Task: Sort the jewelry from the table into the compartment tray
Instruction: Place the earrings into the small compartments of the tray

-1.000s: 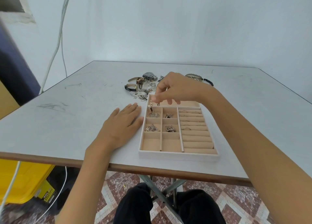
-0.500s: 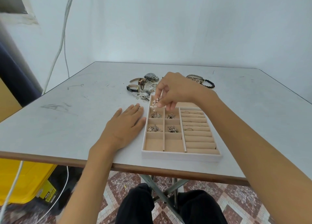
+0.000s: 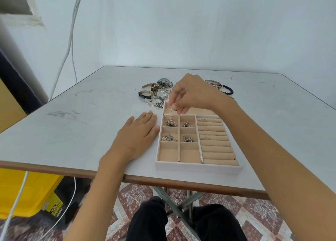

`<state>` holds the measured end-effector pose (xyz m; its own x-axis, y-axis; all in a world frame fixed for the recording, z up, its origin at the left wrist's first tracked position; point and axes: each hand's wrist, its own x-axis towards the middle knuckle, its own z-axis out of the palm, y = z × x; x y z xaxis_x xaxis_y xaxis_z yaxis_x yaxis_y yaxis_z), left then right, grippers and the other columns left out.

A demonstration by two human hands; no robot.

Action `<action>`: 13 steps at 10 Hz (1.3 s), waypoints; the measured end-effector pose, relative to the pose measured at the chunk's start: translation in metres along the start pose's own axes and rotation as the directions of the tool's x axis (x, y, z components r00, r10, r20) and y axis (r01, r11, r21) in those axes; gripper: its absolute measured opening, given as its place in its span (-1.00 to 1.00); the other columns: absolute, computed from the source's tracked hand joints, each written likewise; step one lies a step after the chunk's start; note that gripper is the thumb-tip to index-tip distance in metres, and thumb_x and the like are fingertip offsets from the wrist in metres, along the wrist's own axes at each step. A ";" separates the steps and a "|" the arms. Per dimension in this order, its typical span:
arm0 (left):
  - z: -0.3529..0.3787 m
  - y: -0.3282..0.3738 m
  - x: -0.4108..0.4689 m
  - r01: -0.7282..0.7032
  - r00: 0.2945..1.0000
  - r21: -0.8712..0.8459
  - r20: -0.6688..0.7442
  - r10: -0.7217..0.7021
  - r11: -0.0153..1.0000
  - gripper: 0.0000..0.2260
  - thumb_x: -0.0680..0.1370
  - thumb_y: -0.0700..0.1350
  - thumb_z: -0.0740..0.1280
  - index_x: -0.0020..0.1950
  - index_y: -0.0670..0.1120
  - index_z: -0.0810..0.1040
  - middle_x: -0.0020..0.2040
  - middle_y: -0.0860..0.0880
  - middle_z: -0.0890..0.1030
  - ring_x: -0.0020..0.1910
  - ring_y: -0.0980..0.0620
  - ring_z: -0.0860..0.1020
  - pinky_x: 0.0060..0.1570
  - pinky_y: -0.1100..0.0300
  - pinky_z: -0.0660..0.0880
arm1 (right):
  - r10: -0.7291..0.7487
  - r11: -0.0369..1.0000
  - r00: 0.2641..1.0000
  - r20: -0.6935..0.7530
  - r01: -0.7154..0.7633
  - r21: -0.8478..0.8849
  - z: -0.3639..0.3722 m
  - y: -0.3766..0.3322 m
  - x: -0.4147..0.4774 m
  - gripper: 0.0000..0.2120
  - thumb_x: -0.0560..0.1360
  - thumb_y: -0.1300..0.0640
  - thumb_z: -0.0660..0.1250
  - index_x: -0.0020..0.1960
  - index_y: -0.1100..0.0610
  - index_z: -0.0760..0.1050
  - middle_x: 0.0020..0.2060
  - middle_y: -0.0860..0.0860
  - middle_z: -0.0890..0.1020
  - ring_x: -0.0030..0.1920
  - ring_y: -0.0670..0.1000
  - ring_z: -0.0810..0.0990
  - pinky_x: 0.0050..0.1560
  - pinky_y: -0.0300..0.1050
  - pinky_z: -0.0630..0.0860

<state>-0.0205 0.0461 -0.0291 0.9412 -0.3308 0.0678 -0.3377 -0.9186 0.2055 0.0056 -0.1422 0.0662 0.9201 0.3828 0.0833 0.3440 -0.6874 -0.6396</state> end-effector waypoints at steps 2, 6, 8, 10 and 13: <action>0.001 0.000 0.000 -0.002 1.000 -0.010 -0.004 0.002 1.000 -0.55 0.66 0.05 -0.10 0.56 0.00 0.05 0.57 0.07 -0.01 0.54 0.14 -0.07 0.50 0.10 -0.13 | -0.004 0.992 0.998 0.056 0.011 -0.122 0.010 0.000 0.005 -0.90 0.37 0.32 0.49 -0.12 0.23 0.67 -0.33 0.10 0.68 -0.37 -0.06 0.63 -0.48 -0.32 0.47; 0.001 0.000 0.001 -0.002 1.000 -0.031 -0.012 0.002 1.000 -0.55 0.66 0.06 -0.08 0.55 0.01 0.07 0.57 0.07 0.01 0.54 0.14 -0.06 0.50 0.10 -0.13 | 0.055 0.940 0.997 0.061 -0.031 -0.340 0.027 0.000 0.007 -0.86 0.31 0.21 0.53 -0.19 -0.01 0.69 -0.35 -0.15 0.67 -0.22 -0.08 0.66 -0.06 -0.04 0.61; 0.000 0.001 0.000 -0.001 1.000 -0.036 -0.014 0.000 0.999 -0.55 0.66 0.05 -0.08 0.55 0.01 0.07 0.57 0.08 0.00 0.53 0.15 -0.07 0.50 0.12 -0.14 | 0.088 0.906 0.996 -0.001 -0.080 -0.416 0.023 -0.005 0.005 -0.84 0.34 0.21 0.51 -0.13 0.00 0.70 -0.39 -0.18 0.62 -0.18 -0.11 0.67 -0.08 -0.14 0.59; 0.000 0.001 -0.001 -0.004 1.000 -0.040 -0.018 0.004 0.999 -0.55 0.66 0.05 -0.07 0.55 0.00 0.08 0.57 0.07 0.02 0.54 0.14 -0.06 0.50 0.10 -0.13 | 0.030 0.807 0.998 -0.048 -0.052 -0.588 0.035 -0.013 0.001 -0.88 0.33 0.10 0.52 -0.15 -0.02 0.66 -0.29 -0.12 0.61 -0.16 -0.05 0.62 -0.37 -0.26 0.31; -0.001 0.001 -0.001 -0.001 1.000 -0.039 -0.019 0.001 0.999 -0.55 0.66 0.05 -0.07 0.55 0.00 0.08 0.57 0.07 0.02 0.54 0.14 -0.06 0.50 0.11 -0.13 | 0.032 0.811 0.997 -0.073 -0.069 -0.582 0.039 -0.011 0.001 -0.90 0.35 0.11 0.49 -0.15 -0.01 0.63 -0.25 -0.10 0.55 -0.13 0.00 0.61 -0.38 -0.23 0.23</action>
<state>-0.0220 0.0453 -0.0281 0.9410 -0.3271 0.0869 -0.3384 -0.9091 0.2429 -0.0049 -0.1103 0.0434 0.9420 0.3140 0.1184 0.3242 -0.9426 -0.0798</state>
